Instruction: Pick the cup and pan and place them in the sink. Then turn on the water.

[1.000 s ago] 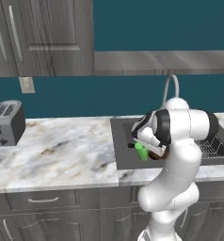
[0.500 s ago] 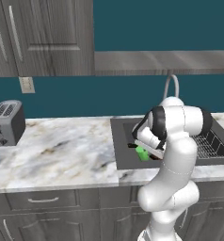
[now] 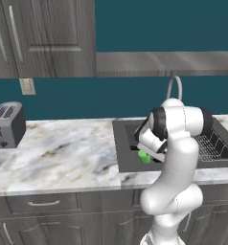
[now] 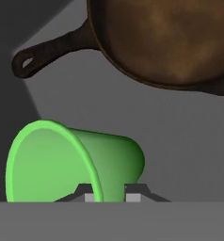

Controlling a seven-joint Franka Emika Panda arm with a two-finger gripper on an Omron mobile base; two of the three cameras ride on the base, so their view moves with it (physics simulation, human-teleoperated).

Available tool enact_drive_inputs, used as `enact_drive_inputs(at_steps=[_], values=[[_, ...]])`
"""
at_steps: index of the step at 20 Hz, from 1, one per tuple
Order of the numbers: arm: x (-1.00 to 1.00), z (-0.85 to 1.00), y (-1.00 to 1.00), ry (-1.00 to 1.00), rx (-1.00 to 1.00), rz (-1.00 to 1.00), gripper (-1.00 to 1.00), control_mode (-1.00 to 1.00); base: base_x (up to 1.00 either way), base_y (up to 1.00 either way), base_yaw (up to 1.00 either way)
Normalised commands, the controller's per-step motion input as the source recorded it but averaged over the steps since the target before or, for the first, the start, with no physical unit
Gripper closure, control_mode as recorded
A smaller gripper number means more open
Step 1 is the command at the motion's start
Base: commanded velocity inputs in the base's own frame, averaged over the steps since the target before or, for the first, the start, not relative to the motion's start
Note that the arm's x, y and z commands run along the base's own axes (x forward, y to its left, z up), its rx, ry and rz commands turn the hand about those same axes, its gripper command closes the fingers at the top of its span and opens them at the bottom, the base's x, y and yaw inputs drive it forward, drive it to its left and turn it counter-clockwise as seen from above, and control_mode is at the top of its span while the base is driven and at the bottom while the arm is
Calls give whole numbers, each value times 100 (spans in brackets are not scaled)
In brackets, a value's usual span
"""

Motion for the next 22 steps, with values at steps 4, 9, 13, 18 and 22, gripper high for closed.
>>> enact_drive_inputs(at_steps=[4, 9, 13, 18, 22], values=[[1, -8, -3, -1, 0, 5, 100, -100, 0, 0, 0], [0, -1, -1, -1, 0, 5, -100, -100, 0, 0, 0], [0, 0, -4, 0, 0, 3, -100, -100, 0, 0, 0], [0, 59, -2, -4, 0, 0, -100, -100, 0, 0, 0], [0, 98, 0, -3, -4, 0, -100, -100, 0, 0, 0]])
